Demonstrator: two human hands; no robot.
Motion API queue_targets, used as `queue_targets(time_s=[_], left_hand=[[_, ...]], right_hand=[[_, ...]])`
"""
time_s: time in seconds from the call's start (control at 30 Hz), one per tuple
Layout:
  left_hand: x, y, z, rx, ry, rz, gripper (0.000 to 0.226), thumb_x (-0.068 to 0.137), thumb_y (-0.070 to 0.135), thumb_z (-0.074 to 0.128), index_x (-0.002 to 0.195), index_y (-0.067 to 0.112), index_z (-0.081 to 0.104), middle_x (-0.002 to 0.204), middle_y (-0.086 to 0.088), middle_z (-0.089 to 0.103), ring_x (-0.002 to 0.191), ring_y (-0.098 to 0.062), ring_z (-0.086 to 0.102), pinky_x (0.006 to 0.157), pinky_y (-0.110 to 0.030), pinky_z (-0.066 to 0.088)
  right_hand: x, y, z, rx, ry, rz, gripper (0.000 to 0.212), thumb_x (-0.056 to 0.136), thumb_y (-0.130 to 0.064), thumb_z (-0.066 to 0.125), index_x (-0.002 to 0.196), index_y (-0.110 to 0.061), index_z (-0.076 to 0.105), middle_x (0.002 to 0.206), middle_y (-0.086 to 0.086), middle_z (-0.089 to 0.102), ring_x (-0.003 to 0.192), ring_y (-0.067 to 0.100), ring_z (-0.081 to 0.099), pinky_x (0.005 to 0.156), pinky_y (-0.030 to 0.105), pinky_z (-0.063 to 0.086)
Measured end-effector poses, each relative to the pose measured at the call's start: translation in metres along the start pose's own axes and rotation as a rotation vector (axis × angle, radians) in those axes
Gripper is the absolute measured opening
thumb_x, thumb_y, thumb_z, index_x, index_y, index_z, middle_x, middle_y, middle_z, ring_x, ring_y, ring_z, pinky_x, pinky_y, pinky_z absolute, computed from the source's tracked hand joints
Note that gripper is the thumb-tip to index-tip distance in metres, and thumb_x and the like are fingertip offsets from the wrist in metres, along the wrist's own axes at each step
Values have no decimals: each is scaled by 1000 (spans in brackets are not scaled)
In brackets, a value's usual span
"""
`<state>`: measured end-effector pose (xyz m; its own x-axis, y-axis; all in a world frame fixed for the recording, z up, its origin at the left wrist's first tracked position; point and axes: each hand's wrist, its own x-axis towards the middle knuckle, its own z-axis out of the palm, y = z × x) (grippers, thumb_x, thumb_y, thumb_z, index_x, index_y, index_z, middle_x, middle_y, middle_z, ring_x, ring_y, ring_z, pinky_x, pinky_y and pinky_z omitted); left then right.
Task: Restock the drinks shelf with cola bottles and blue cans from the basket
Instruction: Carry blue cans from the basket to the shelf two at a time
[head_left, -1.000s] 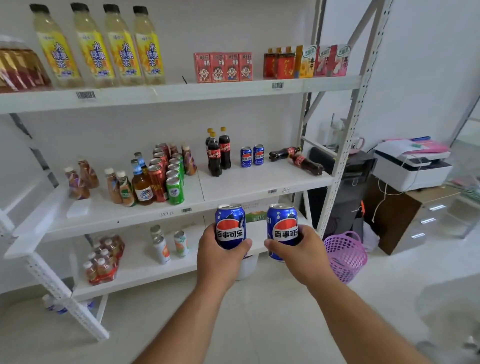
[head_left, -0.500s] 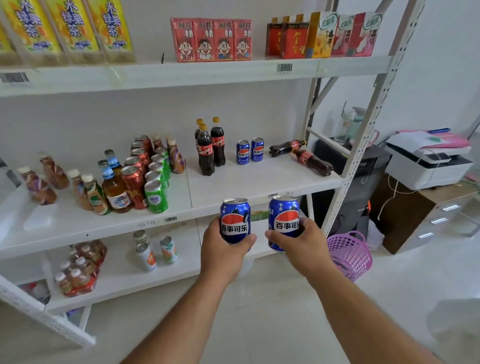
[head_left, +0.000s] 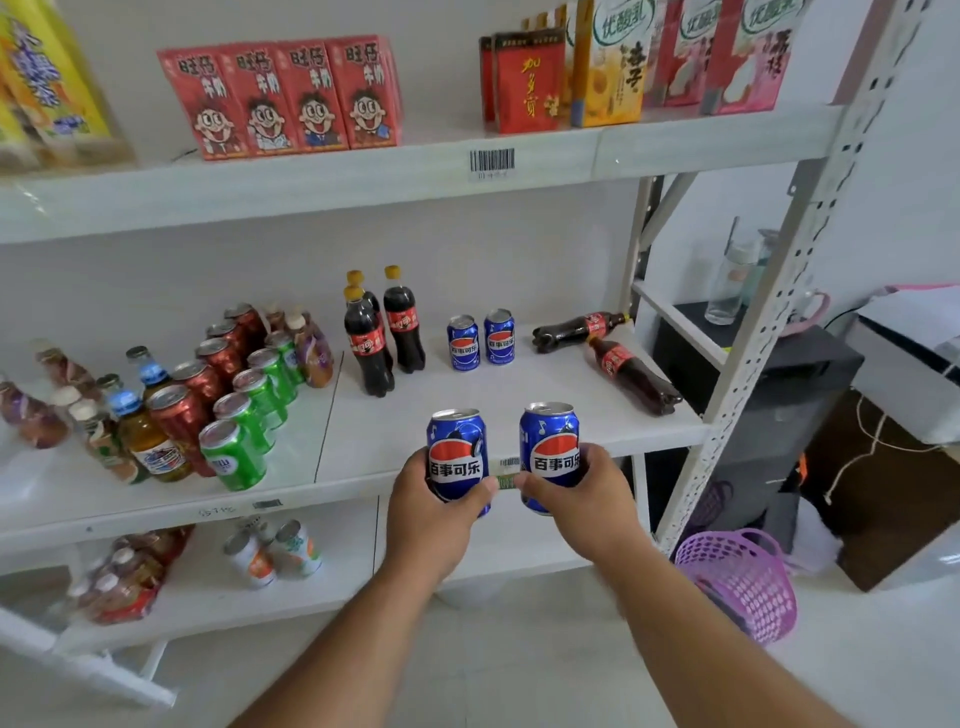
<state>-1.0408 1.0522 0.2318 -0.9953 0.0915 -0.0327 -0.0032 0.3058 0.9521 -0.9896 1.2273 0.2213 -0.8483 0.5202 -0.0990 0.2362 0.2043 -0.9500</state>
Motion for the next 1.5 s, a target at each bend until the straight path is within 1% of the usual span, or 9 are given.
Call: queue_targets(time_s=[0.2,0.33,0.47,0.73,0.93,1.07,1.33,1.43,1.5], left_hand=[[35,3,38,-5,50,-86,55,75,14,89,118,30,58,101,13,70,87,-2,69,67,-21,56],[66,-5,55,6,68,-116,57,72,18,90,118,29,59,102,10,71,90,-7,70,77,-33,63],[102,-13,66,-8,64,-121,63,70,22,94,121,31,57,105,14,70,93,-5,69,73,-25,56],[190,-46,88,6,31,-137,71,70,24,95,128,30,54,112,12,68,98,-9,68,82,-28,56],[225,-60,100,52,22,-145,66,68,23,96,117,34,53,104,16,69,90,-2,67,77,-26,53],[246,-65,110,64,9,-149,67,69,20,95,119,32,53,107,13,69,91,-3,67,72,-19,51],[285,-75,126,53,49,-147,72,67,14,95,121,31,51,118,8,69,102,-8,69,88,-31,60],[293,-75,130,51,46,-122,76,67,14,96,127,29,51,123,6,68,108,-11,69,92,-34,60],[294,-76,132,45,38,-102,77,68,17,96,128,29,49,124,8,67,109,-10,68,90,-29,59]], right_hand=[[56,10,-12,13,-42,40,58,76,-27,93,121,-21,57,101,-9,71,86,4,69,65,16,52],[90,15,-6,25,-61,89,59,75,-19,92,122,-21,56,101,-5,71,85,9,71,64,21,55],[123,14,2,3,-76,105,61,73,-22,93,120,-22,55,105,-4,71,88,11,71,67,23,56],[195,15,27,-104,-61,117,61,76,-29,92,124,-25,54,99,-15,67,80,0,65,61,14,46],[224,26,42,-159,-40,155,59,75,-29,92,121,-25,55,94,-16,67,75,-2,64,60,16,45],[254,26,51,-175,-51,153,60,74,-27,93,120,-25,55,103,-10,70,84,0,64,64,18,47],[304,37,73,-177,-107,147,62,73,-20,93,120,-25,53,110,-7,69,94,12,67,81,29,53],[309,40,77,-128,-118,147,66,74,-15,92,125,-25,52,114,-6,68,101,14,68,83,27,53],[310,42,77,-103,-123,134,66,75,-15,92,126,-27,51,116,-6,69,103,14,68,80,22,51]])
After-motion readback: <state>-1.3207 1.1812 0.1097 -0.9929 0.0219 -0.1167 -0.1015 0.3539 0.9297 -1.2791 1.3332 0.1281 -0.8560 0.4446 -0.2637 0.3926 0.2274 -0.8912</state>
